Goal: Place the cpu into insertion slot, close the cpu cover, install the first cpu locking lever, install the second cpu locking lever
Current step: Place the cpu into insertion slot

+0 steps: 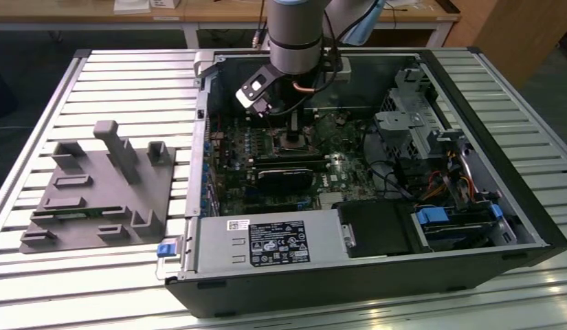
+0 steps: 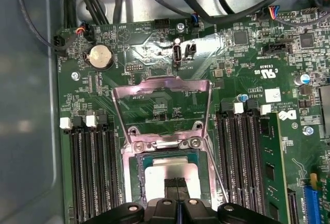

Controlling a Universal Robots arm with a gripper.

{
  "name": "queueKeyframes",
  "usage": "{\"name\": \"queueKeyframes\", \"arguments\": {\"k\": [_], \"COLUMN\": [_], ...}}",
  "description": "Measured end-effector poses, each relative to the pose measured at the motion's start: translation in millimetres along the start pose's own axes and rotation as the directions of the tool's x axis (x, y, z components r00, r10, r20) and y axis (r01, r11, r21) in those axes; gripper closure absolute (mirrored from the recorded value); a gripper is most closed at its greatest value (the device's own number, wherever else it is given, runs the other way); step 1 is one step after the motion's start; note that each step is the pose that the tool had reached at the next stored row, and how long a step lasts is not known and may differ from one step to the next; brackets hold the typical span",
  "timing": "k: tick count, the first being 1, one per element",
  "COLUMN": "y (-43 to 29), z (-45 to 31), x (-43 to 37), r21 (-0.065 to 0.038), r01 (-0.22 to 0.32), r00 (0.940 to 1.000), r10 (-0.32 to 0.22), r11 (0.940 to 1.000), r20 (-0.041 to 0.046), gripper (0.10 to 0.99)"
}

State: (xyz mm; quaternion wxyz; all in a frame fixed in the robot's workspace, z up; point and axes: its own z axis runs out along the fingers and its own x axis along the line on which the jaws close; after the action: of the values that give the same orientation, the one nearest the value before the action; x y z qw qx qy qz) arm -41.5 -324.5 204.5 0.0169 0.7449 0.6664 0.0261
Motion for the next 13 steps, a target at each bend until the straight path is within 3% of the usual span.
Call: {"name": "queueKeyframes", "arguments": {"k": [5,8,9,11,12,13], "y": [0.0,0.0,0.0,0.0,0.0,0.0], "z": [0.1,0.2,0.2,0.3,0.3,0.4], "x": [0.0,0.0,0.0,0.0,0.0,0.0], "r21": [0.0,0.0,0.0,0.0,0.0,0.0], "r01": [0.0,0.0,0.0,0.0,0.0,0.0], "r00": [1.0,1.0,1.0,1.0,1.0,1.0], "r10": [0.0,0.0,0.0,0.0,0.0,0.0], "r11": [1.0,1.0,1.0,1.0,1.0,1.0], "r20": [0.0,0.0001,0.0,0.0,0.0,0.0], "gripper": [0.973,0.851,0.851,0.733,0.733,0.675]}}
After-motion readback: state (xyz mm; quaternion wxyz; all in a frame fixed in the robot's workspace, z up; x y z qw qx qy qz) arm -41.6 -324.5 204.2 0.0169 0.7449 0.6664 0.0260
